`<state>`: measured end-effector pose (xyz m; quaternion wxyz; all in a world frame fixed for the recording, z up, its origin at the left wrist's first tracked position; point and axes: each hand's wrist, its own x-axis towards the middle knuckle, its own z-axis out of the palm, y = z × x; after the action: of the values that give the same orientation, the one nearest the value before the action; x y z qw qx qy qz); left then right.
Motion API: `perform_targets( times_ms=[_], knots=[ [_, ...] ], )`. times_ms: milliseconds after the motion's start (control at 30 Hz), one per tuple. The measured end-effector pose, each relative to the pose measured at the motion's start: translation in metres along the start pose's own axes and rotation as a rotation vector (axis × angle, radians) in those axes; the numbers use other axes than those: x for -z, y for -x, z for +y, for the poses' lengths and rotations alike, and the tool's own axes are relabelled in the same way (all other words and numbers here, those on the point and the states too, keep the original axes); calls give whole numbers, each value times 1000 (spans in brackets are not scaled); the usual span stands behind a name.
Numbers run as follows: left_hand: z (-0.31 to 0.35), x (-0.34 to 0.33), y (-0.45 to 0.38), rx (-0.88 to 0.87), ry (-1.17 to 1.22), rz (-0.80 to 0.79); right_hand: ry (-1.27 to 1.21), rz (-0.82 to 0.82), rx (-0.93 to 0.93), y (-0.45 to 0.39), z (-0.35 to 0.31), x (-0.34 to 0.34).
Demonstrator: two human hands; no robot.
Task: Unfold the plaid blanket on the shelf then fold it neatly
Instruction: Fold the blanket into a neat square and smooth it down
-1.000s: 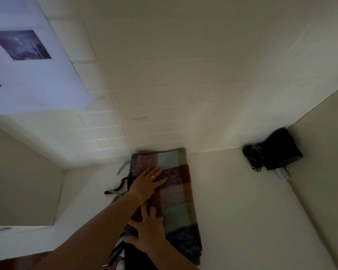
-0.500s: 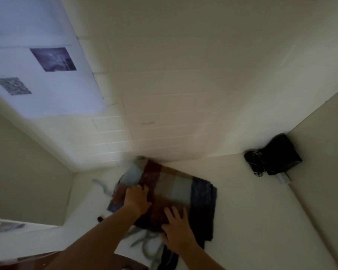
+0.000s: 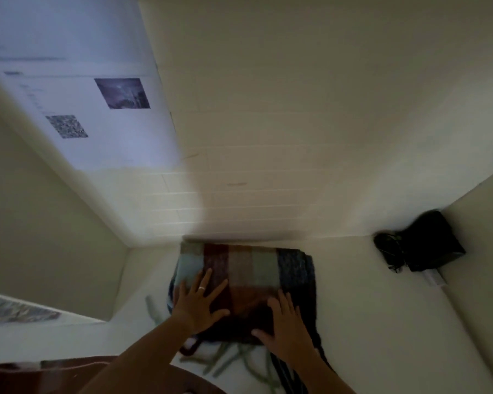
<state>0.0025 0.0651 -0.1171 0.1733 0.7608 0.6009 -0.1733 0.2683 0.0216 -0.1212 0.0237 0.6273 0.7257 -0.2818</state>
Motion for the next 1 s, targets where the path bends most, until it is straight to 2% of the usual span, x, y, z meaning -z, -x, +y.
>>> perform_targets(
  times_ms=[67, 100, 167, 267, 367, 567, 733, 1000],
  knots=[
    [-11, 0, -3, -7, -43, -35, -169, 230, -47, 2, 0, 0],
    [-13, 1, -5, -19, -66, -49, -180, 341, -60, 0, 3, 4],
    [-14, 3, -9, -55, -90, -63, -65, 415, 8, -9, 11, 11],
    [-18, 0, -10, -105, -62, -79, 121, 234, 101, -20, 19, 10],
    [-27, -9, -9, -131, -60, -94, 194, -15, 40, -22, 27, -13],
    [-30, -5, -13, -115, -61, -137, 243, -77, -35, -39, 14, -11],
    [-59, -13, 0, 2, 2, -132, 268, -79, 28, -62, -12, -8],
    [-134, -24, 18, 138, 2, -67, 256, -124, 106, -100, -91, -27]
  ],
)
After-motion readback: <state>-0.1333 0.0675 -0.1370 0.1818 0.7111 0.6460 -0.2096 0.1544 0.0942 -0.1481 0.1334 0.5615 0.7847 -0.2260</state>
